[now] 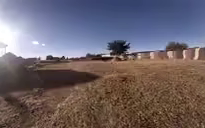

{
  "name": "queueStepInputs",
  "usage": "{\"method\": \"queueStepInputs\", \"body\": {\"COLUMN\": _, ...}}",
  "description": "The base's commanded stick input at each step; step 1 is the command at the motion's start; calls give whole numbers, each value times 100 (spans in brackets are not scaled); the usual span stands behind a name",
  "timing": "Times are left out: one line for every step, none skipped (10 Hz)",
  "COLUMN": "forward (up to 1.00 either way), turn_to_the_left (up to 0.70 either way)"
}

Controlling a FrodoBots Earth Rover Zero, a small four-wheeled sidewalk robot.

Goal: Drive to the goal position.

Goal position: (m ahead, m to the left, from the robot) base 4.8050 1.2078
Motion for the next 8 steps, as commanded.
{"method": "queueStepInputs", "body": {"forward": 50, "turn_to_the_left": 0}}
{"method": "queueStepInputs", "body": {"forward": 50, "turn_to_the_left": 0}}
{"method": "queueStepInputs", "body": {"forward": 50, "turn_to_the_left": 0}}
{"method": "queueStepInputs", "body": {"forward": 50, "turn_to_the_left": 0}}
{"method": "queueStepInputs", "body": {"forward": 50, "turn_to_the_left": 0}}
{"method": "queueStepInputs", "body": {"forward": 50, "turn_to_the_left": 0}}
{"method": "queueStepInputs", "body": {"forward": 50, "turn_to_the_left": 0}}
{"method": "queueStepInputs", "body": {"forward": 50, "turn_to_the_left": 0}}
